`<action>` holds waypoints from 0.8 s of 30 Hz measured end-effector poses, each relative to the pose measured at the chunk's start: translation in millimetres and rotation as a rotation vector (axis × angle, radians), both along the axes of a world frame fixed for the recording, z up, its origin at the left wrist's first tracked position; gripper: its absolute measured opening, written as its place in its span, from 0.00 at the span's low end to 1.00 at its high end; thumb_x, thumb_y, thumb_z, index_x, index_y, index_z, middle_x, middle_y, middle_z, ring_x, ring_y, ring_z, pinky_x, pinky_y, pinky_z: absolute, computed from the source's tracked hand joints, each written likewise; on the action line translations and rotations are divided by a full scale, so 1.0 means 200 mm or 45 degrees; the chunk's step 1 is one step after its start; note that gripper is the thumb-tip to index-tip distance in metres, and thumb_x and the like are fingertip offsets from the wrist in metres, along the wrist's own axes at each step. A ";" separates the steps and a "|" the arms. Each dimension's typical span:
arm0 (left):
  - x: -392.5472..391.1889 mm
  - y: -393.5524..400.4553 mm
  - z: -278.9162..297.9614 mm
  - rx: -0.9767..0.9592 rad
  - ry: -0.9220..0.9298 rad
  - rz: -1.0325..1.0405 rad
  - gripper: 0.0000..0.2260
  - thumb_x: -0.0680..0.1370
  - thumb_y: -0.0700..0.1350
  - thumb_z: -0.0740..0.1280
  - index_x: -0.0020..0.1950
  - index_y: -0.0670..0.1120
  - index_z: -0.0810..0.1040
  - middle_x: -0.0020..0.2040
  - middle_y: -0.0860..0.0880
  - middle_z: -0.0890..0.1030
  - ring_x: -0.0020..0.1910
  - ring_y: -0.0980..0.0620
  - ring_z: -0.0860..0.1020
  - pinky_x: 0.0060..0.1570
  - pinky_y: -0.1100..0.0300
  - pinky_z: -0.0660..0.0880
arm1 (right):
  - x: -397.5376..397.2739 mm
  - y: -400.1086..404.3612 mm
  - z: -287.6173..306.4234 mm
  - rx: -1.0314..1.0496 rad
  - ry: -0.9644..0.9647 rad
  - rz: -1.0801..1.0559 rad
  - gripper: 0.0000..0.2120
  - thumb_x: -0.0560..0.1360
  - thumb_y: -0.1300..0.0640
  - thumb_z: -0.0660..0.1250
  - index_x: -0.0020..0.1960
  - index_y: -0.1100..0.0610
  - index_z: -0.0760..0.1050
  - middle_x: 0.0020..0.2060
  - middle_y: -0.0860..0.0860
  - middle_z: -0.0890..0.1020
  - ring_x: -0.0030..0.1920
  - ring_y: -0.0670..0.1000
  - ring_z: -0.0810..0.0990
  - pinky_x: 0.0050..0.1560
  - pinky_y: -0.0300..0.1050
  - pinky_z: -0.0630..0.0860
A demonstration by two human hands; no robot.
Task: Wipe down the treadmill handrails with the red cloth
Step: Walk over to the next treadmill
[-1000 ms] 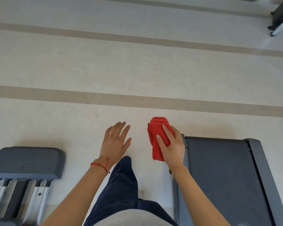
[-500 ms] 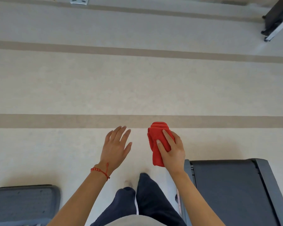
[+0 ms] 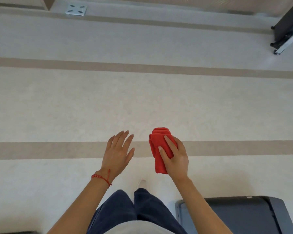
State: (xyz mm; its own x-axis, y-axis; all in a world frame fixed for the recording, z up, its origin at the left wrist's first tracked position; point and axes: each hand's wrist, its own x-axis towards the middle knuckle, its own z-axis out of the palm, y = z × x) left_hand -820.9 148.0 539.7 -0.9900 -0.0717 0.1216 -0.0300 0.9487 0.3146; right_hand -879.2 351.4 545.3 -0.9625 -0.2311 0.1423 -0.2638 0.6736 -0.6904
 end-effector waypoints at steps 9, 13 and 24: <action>-0.57 -0.10 0.02 -0.005 -0.051 -0.125 0.26 0.82 0.55 0.43 0.62 0.41 0.73 0.61 0.40 0.77 0.60 0.41 0.74 0.56 0.45 0.73 | -0.47 -0.12 0.02 -0.034 -0.003 -0.160 0.22 0.73 0.42 0.59 0.63 0.51 0.73 0.61 0.53 0.75 0.57 0.54 0.76 0.51 0.43 0.72; -0.85 -0.20 0.00 -0.003 -0.031 -0.247 0.25 0.83 0.55 0.43 0.62 0.42 0.73 0.61 0.41 0.77 0.61 0.44 0.71 0.57 0.48 0.73 | -0.67 -0.20 0.00 -0.030 -0.002 -0.281 0.23 0.73 0.42 0.58 0.63 0.50 0.73 0.61 0.53 0.75 0.57 0.54 0.76 0.50 0.43 0.72; -1.50 -0.39 0.04 -0.086 -0.072 -0.594 0.29 0.82 0.55 0.42 0.60 0.40 0.77 0.60 0.41 0.78 0.58 0.41 0.76 0.56 0.46 0.73 | -1.02 -0.38 0.01 -0.122 -0.040 -0.687 0.21 0.73 0.44 0.62 0.63 0.50 0.73 0.61 0.53 0.75 0.56 0.53 0.76 0.50 0.42 0.72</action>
State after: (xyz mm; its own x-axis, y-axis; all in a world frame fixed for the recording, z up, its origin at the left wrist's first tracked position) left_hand -1121.7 70.7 548.3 -0.9198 0.3885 0.0557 0.3889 0.8833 0.2618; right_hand -1082.9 274.7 547.0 -0.9450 0.3089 0.1079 0.1232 0.6415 -0.7572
